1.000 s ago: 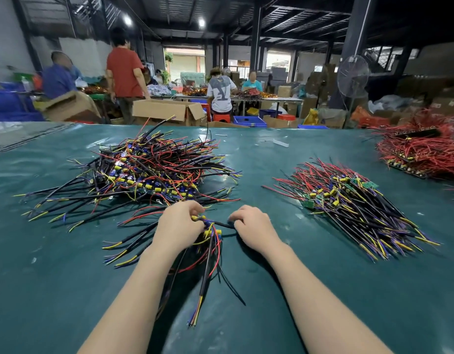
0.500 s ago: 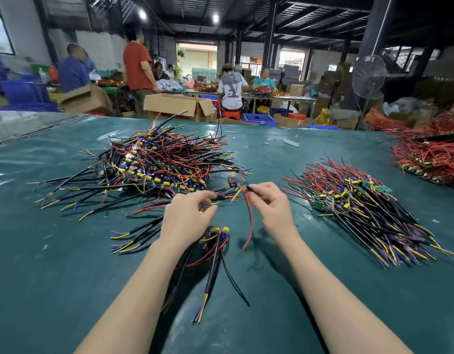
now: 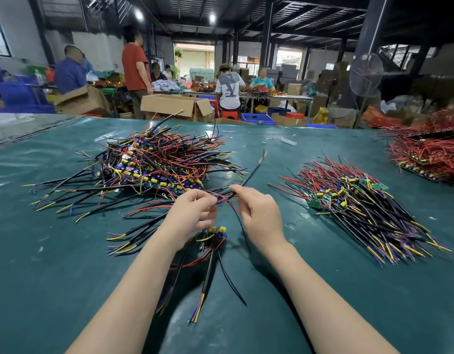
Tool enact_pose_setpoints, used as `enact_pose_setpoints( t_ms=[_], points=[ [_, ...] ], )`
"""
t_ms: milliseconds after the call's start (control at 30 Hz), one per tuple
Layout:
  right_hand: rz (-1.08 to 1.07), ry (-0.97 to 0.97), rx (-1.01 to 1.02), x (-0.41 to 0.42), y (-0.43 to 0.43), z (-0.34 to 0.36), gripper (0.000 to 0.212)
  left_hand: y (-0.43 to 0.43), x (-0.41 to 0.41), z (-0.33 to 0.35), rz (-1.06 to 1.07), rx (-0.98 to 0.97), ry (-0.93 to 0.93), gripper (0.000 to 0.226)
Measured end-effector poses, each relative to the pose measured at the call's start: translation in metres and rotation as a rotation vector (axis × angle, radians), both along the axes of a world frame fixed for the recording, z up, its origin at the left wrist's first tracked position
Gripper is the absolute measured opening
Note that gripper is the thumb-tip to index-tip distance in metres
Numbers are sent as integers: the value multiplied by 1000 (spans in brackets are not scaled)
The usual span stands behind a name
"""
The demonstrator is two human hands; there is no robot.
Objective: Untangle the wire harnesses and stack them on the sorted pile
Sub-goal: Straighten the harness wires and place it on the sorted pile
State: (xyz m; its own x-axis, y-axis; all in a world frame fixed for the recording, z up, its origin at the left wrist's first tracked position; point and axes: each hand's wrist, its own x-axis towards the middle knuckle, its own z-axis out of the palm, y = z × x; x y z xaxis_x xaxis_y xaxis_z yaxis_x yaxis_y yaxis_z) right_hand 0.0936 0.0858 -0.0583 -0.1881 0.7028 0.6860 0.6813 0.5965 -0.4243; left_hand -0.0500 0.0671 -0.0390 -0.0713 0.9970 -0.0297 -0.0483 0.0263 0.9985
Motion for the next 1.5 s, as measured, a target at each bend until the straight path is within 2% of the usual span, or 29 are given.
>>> enact_pose_setpoints(
  t_ms=[133,233,367,400,467,567,667,767,833,900,1000,1233,1500],
  points=[
    [19,38,177,-5,-4,5,35,-1,8,1,23,2,35,14],
    [86,48,213,-10,-6,6,41,0,4,0,51,17,87,18],
    [183,57,176,-13,-7,4,42,4,-2,-8,279,133,428,13],
    [212,84,144,-14,-7,3,41,6,-4,-10,336,150,413,10],
    [266,107,80,-17,-8,1,40,7,-9,-10,385,128,211,6],
    [362,-39,14,-27,-13,0,38,7,-14,-10,407,95,-21,13],
    [433,-149,-33,-32,-15,-3,33,7,-12,-4,346,83,-155,19],
    [244,-7,-132,-25,-8,-6,32,5,-8,0,192,72,-362,17],
    [173,277,-321,-20,-3,-5,25,5,-8,-3,80,55,-429,17],
    [258,609,-521,-19,-1,-2,20,4,-7,-6,-44,24,-389,20],
    [417,825,-628,-16,4,-3,20,2,1,-8,-131,-4,-313,17],
    [641,932,-680,-12,4,-3,32,3,6,-7,6,36,-238,10],
    [763,1010,-704,-11,1,-1,18,1,14,-6,-8,28,-242,17]
  ],
)
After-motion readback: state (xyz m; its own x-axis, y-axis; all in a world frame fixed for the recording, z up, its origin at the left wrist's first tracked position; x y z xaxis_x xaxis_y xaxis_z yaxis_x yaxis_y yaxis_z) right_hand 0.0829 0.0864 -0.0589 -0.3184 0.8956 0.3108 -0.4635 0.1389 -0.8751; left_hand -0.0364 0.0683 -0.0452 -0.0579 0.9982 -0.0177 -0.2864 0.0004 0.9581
